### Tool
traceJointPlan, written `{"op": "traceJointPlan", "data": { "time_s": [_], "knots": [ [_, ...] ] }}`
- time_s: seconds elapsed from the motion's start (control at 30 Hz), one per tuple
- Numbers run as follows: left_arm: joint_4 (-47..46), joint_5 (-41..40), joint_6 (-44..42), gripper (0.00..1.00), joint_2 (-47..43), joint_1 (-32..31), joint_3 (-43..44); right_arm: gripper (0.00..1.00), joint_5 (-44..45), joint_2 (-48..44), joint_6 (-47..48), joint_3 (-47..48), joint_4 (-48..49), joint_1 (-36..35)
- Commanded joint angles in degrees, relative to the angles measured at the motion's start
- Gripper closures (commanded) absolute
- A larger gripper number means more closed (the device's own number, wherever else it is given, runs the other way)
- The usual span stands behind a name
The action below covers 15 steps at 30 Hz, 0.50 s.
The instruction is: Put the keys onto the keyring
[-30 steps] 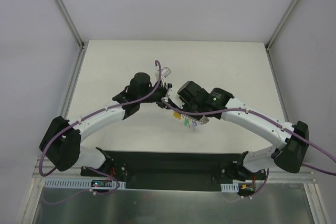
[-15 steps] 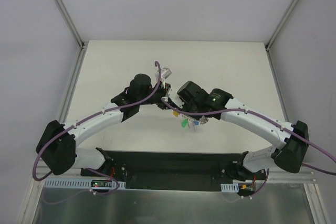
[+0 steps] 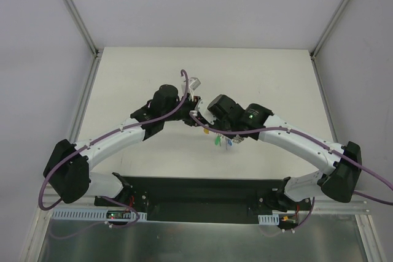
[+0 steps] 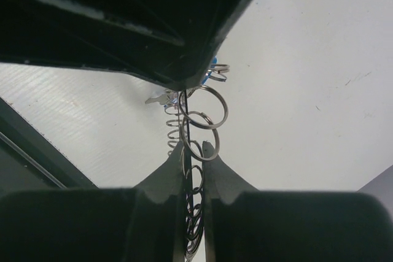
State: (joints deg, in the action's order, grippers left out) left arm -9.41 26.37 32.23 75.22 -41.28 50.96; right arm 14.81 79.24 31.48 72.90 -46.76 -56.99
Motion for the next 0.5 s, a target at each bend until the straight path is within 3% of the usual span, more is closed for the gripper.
{"op": "traceJointPlan", "data": {
  "time_s": [0.0,0.33,0.47],
  "knots": [
    [-0.7,0.0,0.5,0.76,0.9,-1.4,3.4,0.99,2.6,-1.8,-1.9,0.6,4.7,-1.0],
    [-1.1,-2.8,0.4,0.76,1.9,-1.7,4.6,0.99,2.9,-1.2,-2.7,0.0,6.7,-2.2],
    [-4.2,-3.7,0.1,0.87,1.2,-1.7,3.1,0.99,2.3,-1.2,-3.3,-0.7,7.6,-2.4]
  ]
}}
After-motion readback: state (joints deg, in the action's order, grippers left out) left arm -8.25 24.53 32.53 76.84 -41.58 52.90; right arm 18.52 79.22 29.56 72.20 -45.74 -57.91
